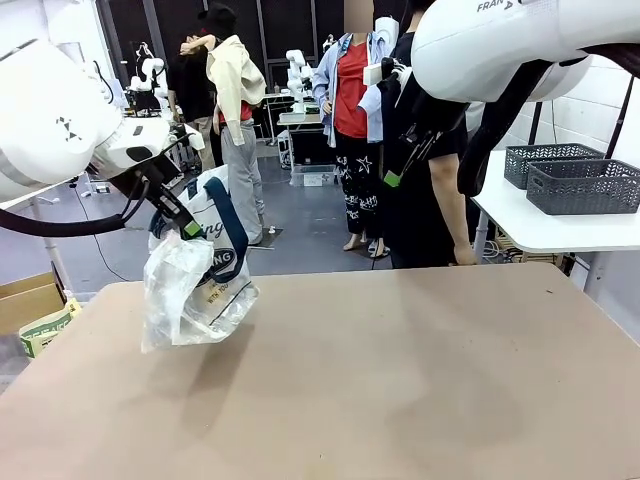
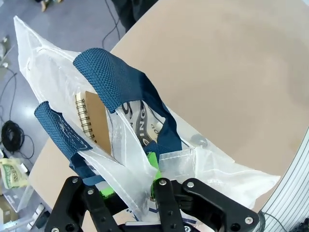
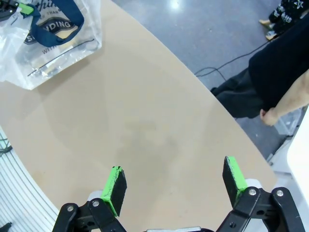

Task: Transfer purchased items from the store into the shopping bag.
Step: Move the Reusable shopping bag to the right side of the table.

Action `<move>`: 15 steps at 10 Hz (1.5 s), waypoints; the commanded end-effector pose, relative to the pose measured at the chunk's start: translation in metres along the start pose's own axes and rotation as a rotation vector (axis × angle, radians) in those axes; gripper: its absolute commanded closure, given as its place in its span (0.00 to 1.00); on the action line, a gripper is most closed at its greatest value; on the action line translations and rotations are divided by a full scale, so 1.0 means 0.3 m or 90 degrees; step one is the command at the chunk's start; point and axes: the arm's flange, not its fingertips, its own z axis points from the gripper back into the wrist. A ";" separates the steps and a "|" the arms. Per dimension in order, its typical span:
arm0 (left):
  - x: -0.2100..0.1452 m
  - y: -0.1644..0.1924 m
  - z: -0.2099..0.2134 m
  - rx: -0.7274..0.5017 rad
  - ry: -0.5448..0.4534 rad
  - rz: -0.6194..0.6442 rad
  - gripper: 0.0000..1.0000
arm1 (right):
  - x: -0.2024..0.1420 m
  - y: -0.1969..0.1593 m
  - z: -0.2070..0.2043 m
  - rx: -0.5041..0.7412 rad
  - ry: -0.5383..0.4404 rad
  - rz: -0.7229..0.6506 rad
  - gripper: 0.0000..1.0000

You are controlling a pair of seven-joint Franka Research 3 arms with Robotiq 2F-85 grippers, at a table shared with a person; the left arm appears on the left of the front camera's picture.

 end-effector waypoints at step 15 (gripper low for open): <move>-0.557 0.340 0.070 0.276 0.128 0.054 1.00 | -0.012 0.007 -0.002 -0.003 0.008 -0.008 0.00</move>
